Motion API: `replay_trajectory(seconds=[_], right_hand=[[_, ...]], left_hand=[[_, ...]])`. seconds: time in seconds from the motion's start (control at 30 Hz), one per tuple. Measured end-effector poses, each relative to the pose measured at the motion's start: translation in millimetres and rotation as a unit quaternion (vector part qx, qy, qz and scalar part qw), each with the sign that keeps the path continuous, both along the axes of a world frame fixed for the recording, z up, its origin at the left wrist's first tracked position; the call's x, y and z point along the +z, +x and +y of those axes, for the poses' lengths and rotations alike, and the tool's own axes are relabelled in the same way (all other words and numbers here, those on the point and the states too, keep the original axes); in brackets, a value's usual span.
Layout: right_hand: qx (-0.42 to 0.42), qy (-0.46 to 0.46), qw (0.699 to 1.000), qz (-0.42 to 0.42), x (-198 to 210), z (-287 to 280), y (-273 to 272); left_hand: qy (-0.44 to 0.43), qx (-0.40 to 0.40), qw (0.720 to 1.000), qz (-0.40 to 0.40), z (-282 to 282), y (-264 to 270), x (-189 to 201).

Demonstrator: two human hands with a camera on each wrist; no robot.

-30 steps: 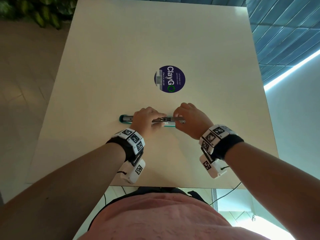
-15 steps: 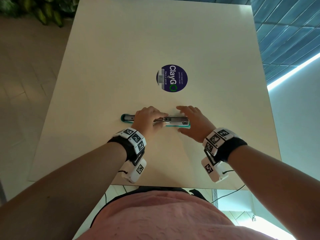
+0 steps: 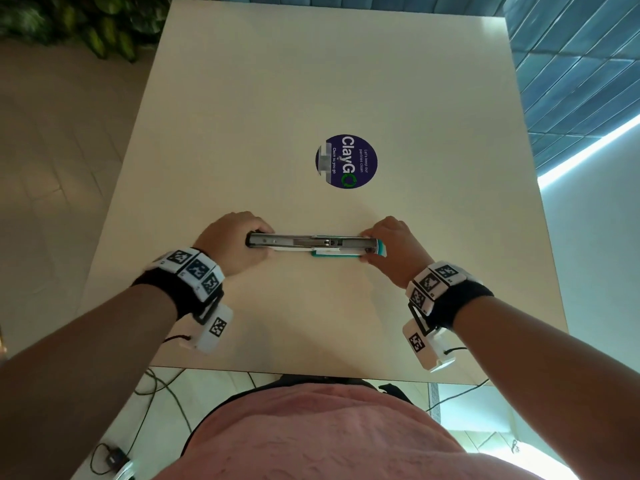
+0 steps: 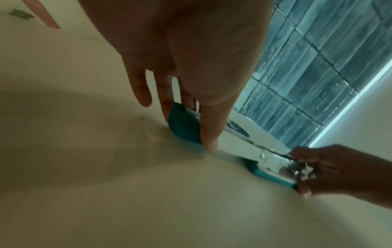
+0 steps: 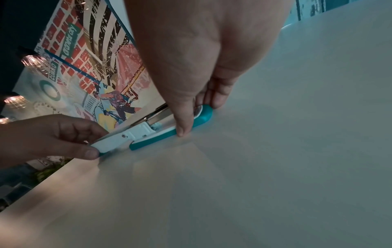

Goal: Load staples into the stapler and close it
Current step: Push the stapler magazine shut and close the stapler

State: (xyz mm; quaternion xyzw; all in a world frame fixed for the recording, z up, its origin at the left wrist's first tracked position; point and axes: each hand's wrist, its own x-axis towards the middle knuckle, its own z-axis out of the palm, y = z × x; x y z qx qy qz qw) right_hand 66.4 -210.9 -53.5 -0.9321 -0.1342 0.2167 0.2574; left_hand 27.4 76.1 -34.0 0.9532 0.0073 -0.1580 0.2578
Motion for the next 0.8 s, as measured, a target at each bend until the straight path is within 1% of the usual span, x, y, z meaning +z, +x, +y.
replay_trajectory(seconds=[0.03, 0.1, 0.2, 0.3, 0.37, 0.4, 0.53, 0.67, 0.7, 0.8], right_hand=[[-0.001, -0.001, 1.0, 0.0, 0.3, 0.4, -0.4], [0.001, -0.004, 1.0, -0.002, 1.1, 1.2, -0.5], [0.002, -0.009, 1.0, -0.003, 1.1, 1.6, -0.2], [-0.005, -0.005, 1.0, -0.005, 0.4, 1.9, -0.6], [-0.011, -0.004, 1.0, -0.006, 0.1, 2.7, -1.3], [-0.02, -0.001, 1.0, -0.007, -0.6, 2.8, -1.6], [-0.061, 0.021, 0.998, -0.008, -3.1, 0.5, -3.3], [-0.078, 0.049, 0.996, -0.009, -4.4, -2.9, -6.6], [-0.082, 0.058, 0.995, -0.011, -4.4, -3.3, -7.6], [-0.071, 0.061, 0.995, -0.02, -5.9, -5.1, -9.8]], left_hand=[[-0.025, 0.007, 1.0, -0.012, 1.4, -1.1, 6.0], [-0.081, 0.023, 0.995, -0.062, -1.2, -0.7, 18.9], [-0.157, 0.024, 0.98, -0.116, -21.8, 6.6, 34.8], [-0.192, 0.019, 0.973, -0.131, -56.5, 15.4, 37.6], [-0.201, -0.008, 0.971, -0.128, -80.5, 20.0, 32.3], [-0.193, -0.03, 0.973, -0.122, -91.2, 22.2, 27.7], [-0.102, -0.125, 0.982, -0.098, -121.2, 25.6, 4.4], [-0.106, -0.142, 0.979, -0.097, -125.9, 19.8, -15.3], [-0.096, -0.152, 0.979, -0.101, -124.8, 18.4, -19.6], [0.008, -0.204, 0.975, -0.089, -118.9, 14.7, -26.7]])
